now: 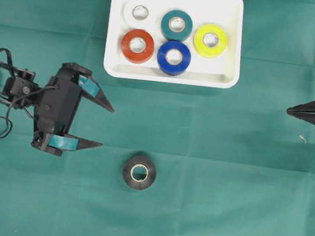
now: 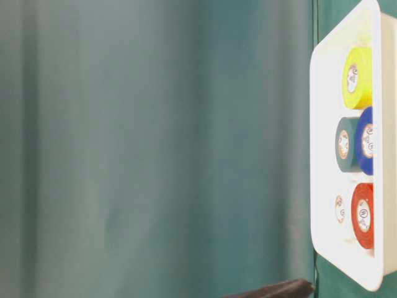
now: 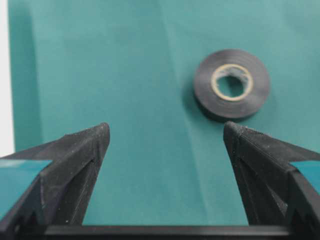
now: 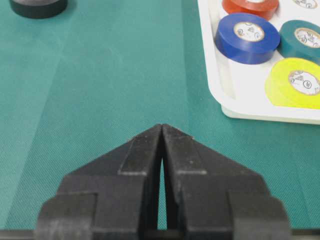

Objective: Put the tape into the white case with the left arm.
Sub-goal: 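Move the left gripper toward the black tape roll, then lower and close the left gripper on the black roll's edge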

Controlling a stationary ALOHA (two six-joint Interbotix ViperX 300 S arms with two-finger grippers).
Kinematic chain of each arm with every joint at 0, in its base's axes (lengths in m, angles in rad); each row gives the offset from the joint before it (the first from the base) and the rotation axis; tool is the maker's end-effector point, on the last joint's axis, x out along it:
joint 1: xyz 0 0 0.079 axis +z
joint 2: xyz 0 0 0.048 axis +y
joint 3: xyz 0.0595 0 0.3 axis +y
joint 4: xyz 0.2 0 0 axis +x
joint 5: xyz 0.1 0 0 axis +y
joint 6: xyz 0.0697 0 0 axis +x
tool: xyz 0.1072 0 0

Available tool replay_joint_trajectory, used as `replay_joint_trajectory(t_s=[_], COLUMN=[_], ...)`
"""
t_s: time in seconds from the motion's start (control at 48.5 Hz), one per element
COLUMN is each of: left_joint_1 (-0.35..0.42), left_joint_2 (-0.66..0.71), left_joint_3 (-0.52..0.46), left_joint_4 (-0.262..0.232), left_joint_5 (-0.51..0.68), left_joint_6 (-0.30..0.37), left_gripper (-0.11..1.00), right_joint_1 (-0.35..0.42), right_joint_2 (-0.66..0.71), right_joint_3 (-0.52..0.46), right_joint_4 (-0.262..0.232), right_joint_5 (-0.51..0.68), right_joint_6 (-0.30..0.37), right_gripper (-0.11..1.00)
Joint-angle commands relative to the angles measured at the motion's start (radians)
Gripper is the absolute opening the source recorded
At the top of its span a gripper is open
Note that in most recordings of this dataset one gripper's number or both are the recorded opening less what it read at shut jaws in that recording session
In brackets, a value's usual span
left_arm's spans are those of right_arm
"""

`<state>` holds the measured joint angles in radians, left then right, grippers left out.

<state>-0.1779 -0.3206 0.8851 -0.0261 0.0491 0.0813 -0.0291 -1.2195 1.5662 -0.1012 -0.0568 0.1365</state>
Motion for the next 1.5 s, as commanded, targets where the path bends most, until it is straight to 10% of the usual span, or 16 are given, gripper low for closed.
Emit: replay_joint_trajectory(t_s=[0.0, 1.484], left_joint_1=[-0.009, -0.041], left_joint_2=[0.008, 0.540], left_joint_3=[-0.037, -0.388], left_joint_4=[-0.002, 0.000], left_joint_5=[0.005, 0.110], left_joint_6=[-0.002, 0.003], left_gripper=[0.95, 0.95], right_joint_1=[-0.002, -0.002], right_joint_2=[0.005, 0.006], right_joint_3=[-0.009, -0.008], right_joint_4=[-0.002, -0.002], right_joint_5=[-0.009, -0.014], right_joint_6=[0.002, 0.002], right_gripper=[-0.09, -0.09])
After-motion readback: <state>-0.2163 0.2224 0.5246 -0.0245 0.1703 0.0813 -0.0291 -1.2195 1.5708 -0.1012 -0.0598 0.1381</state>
